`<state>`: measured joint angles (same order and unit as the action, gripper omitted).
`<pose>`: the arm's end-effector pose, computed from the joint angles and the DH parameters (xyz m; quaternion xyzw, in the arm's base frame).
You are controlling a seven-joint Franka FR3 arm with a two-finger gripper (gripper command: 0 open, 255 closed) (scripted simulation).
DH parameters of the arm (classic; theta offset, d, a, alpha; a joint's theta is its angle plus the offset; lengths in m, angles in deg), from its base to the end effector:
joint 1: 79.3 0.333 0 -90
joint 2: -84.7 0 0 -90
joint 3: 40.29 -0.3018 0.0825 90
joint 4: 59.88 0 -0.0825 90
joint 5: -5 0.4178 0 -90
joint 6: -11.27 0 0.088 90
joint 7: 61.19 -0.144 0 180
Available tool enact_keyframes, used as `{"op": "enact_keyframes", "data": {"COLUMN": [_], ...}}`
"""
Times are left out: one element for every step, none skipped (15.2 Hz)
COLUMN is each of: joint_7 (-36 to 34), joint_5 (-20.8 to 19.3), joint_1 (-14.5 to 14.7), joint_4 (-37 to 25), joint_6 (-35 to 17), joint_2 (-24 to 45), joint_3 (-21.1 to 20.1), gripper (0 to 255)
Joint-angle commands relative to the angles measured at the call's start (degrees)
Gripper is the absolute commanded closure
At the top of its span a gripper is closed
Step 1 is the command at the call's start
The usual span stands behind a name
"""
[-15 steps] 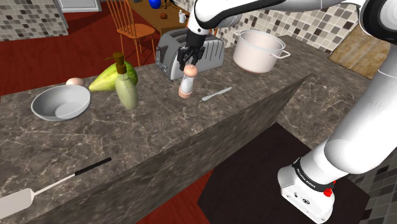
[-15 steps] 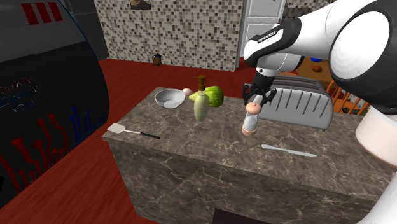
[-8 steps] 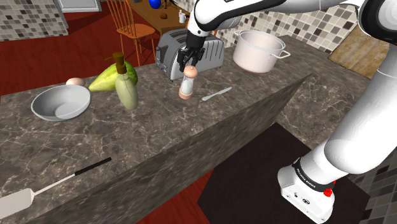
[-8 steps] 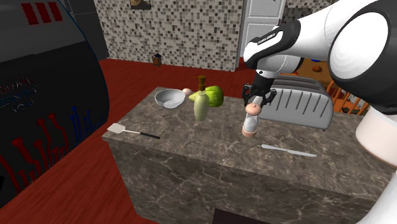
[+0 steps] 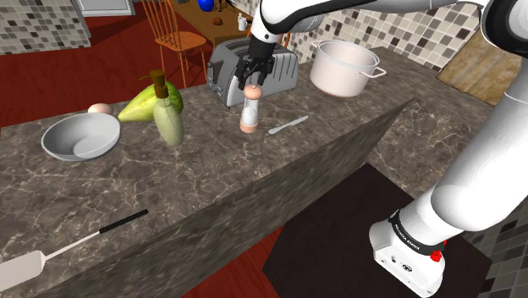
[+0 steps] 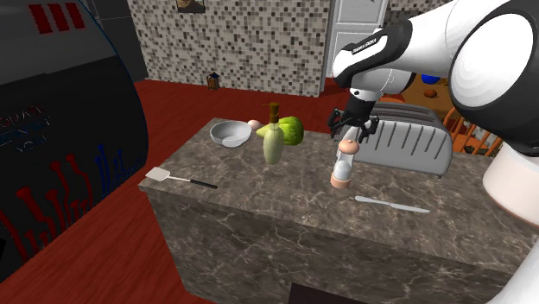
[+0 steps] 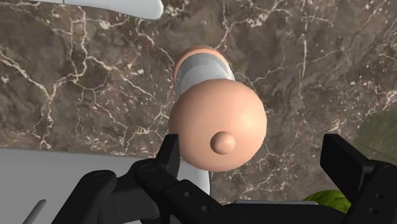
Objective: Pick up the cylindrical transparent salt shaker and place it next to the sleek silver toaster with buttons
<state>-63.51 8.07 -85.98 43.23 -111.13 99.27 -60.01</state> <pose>0.6474 0.1450 0.3569 -0.9940 -0.0728 -0.0389 0.0713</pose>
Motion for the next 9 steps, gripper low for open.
{"op": "enact_keyframes", "data": {"joint_7": [0.2, 0.31, 0.31, 0.31, 0.31, 0.31, 0.31, 0.31, 0.31], "joint_5": [0.48, 0.66, 0.66, 0.67, 0.66, 0.66, 0.66, 0.66, 0.66], "joint_1": [-0.32, -0.47, -0.47, -0.47, -0.47, -0.47, -0.47, -0.47, -0.47], "joint_4": [-1.5, -2.29, -2.29, -2.29, -2.29, -2.29, -2.29, -2.29, -2.29], "joint_6": [2.99, 4.33, 4.33, 4.33, 4.33, 4.33, 4.33, 4.33, 4.33], "joint_2": [-1.5, -2.07, -2.07, -2.07, -2.07, -2.07, -2.07, -2.07, -2.07], "joint_3": [-0.07, -0.06, -0.06, -0.06, -0.05, -0.05, -0.05, -0.05, -0.05], "gripper": [0, 0, 0, 0, 0, 0, 0, 0, 0]}}
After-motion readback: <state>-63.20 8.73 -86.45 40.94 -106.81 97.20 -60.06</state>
